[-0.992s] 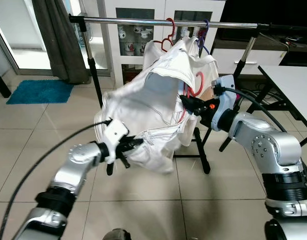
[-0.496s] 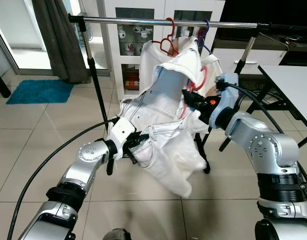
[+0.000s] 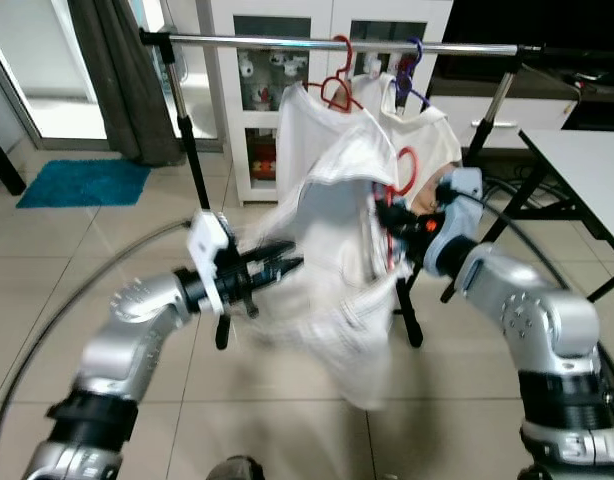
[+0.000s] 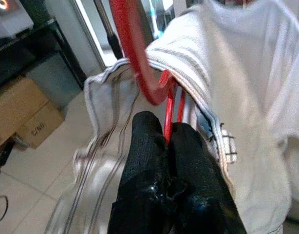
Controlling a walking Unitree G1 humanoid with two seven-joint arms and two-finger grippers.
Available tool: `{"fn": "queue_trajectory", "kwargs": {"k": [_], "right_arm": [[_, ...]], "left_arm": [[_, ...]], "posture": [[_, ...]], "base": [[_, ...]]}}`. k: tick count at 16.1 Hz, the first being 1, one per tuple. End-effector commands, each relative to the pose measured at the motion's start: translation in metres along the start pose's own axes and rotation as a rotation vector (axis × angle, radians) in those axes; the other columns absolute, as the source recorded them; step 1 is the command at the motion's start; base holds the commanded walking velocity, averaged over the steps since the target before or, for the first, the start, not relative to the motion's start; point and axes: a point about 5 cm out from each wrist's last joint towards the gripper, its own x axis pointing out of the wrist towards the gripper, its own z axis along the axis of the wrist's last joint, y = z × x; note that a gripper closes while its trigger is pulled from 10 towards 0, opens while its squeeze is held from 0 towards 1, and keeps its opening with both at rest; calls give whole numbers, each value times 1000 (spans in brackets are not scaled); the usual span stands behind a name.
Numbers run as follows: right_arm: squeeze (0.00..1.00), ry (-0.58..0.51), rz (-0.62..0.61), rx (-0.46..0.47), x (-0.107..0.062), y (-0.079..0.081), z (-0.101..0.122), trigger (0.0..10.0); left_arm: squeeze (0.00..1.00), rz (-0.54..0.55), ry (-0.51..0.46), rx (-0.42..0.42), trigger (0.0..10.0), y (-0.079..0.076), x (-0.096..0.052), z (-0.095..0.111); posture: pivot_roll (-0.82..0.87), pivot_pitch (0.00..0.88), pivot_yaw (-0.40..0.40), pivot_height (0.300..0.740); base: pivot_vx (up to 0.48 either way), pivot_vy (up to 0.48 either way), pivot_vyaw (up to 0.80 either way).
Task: Hang hanger
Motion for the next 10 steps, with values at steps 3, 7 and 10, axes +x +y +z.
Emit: {"fn": "queue_trajectory", "kwargs": {"k": [3, 7, 10], "right_arm": [[0, -43, -49, -41, -13, -2, -6, 10000], [0, -49, -84, -24, -11, 8, -31, 10000], [0, -84, -112, 29, -6, 13, -34, 10000]], "left_arm": [[0, 227, -23, 1, 10000, 4, -19, 18], [0, 469, 110, 39, 10000, 1, -43, -9], [0, 548, 133, 49, 10000, 0, -50, -15]], "posture": [[-73, 0, 39, 740], [-67, 0, 47, 740], [-55, 0, 41, 740]], "base": [[0, 0, 0], [0, 0, 169], [201, 0, 800]]}}
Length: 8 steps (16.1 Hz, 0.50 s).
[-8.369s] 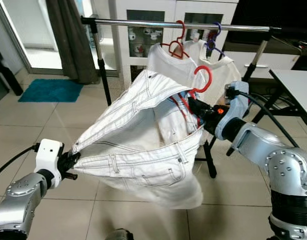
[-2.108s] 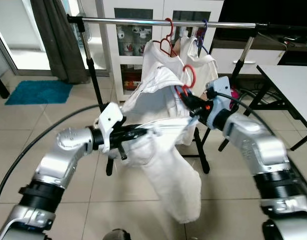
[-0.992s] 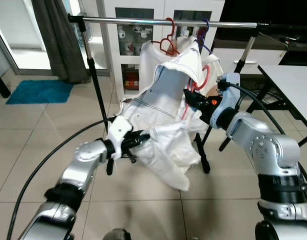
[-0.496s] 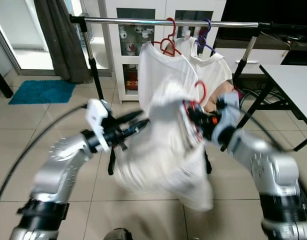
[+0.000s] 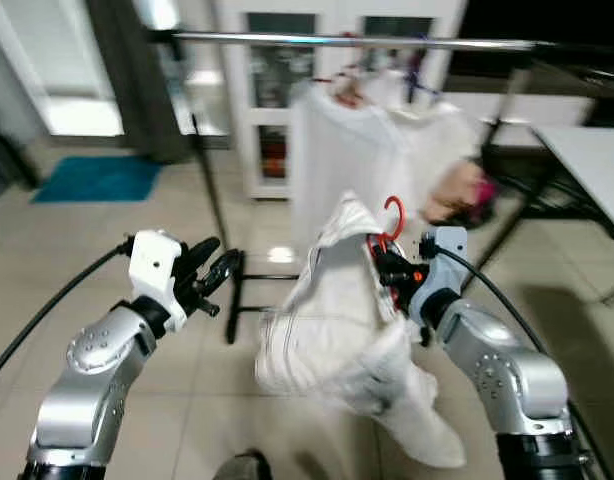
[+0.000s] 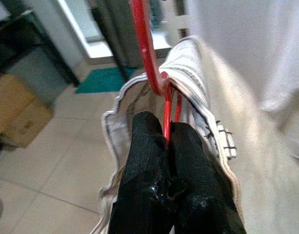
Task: Hang hanger
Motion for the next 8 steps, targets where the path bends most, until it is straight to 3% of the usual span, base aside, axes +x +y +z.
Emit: {"fn": "queue_trajectory", "kwargs": {"k": [1, 5, 8], "right_arm": [[0, -88, 23, -11, 2, 7, 16, 10000], [0, -102, 29, -12, 5, 11, 16, 10000], [0, -139, -26, -9, 7, 8, 18, 10000]], "left_arm": [[0, 29, -12, 32, 10000, 2, -1, 6], [0, 39, 15, 76, 10000, 1, -1, 4], [0, 37, 23, 97, 10000, 0, 0, 2]], "posture": [[-53, 0, 41, 740], [-47, 0, 39, 740], [-45, 0, 38, 740]], "base": [[356, 0, 800], [360, 0, 800], [368, 0, 0]]}}
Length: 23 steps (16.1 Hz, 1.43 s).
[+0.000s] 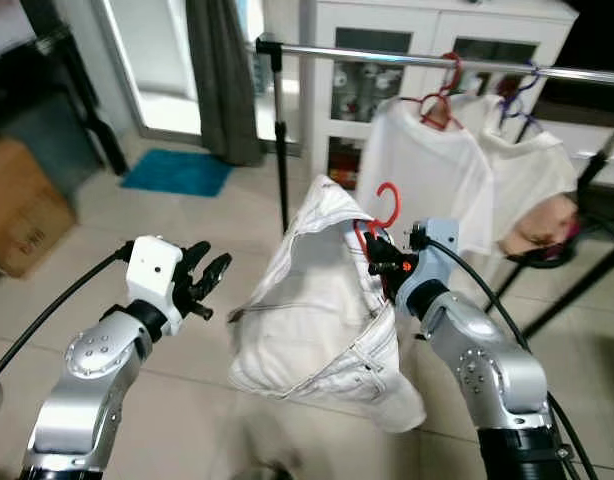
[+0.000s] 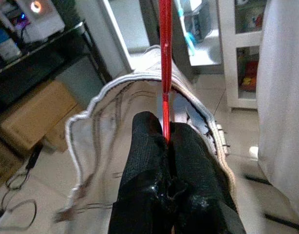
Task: Hang hanger
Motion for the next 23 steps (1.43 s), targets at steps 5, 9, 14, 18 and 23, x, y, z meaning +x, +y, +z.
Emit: {"fn": "queue_trajectory", "kwargs": {"k": [5, 9, 14, 18, 23], "right_arm": [[0, -98, -43, -56, 1, -4, 18, 10000], [0, -125, -52, -97, 2, -5, 25, 10000], [0, -110, 9, -128, 2, 2, 23, 10000], [0, -88, 58, -146, 2, 8, 22, 10000], [0, -116, 57, -115, 4, 7, 27, 10000]], "left_arm": [[0, -9, -1, 45, 10000, -2, 1, 3], [0, -17, 2, 58, 10000, -2, 2, 3], [0, -26, 5, 63, 10000, -3, 2, 2], [0, -30, 4, 64, 10000, -5, 3, 2], [0, -40, 8, 75, 10000, -7, 2, 2]], "posture": [[-37, 0, 33, 740], [-39, 0, 31, 740], [-39, 0, 31, 740], [-38, 0, 27, 740], [-33, 0, 21, 740]], "base": [[380, 0, 0], [383, 0, 0], [382, 0, 0], [382, 0, 400], [382, 0, 160]]}}
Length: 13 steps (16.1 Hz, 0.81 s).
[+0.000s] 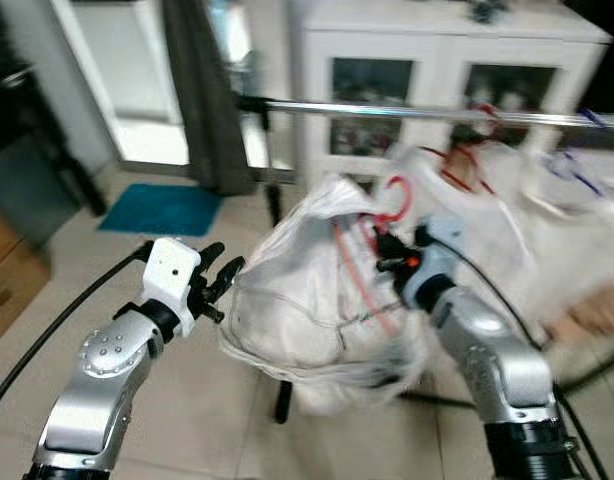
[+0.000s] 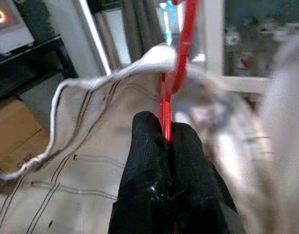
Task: Hang hanger
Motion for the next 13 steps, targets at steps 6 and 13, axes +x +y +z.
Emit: {"fn": "queue_trajectory", "kwargs": {"k": [6, 13], "right_arm": [[0, -106, 20, -61, 7, 8, 29, 10000], [0, -200, -72, -93, 7, -4, 50, 10000]], "left_arm": [[0, -5, 12, 36, 10000, 3, -2, 1], [0, -67, -4, 24, 10000, -4, -2, 2]], "posture": [[-32, 0, 10, 740], [-37, 0, 12, 740]], "base": [[380, 0, 0], [162, 0, 0]]}}
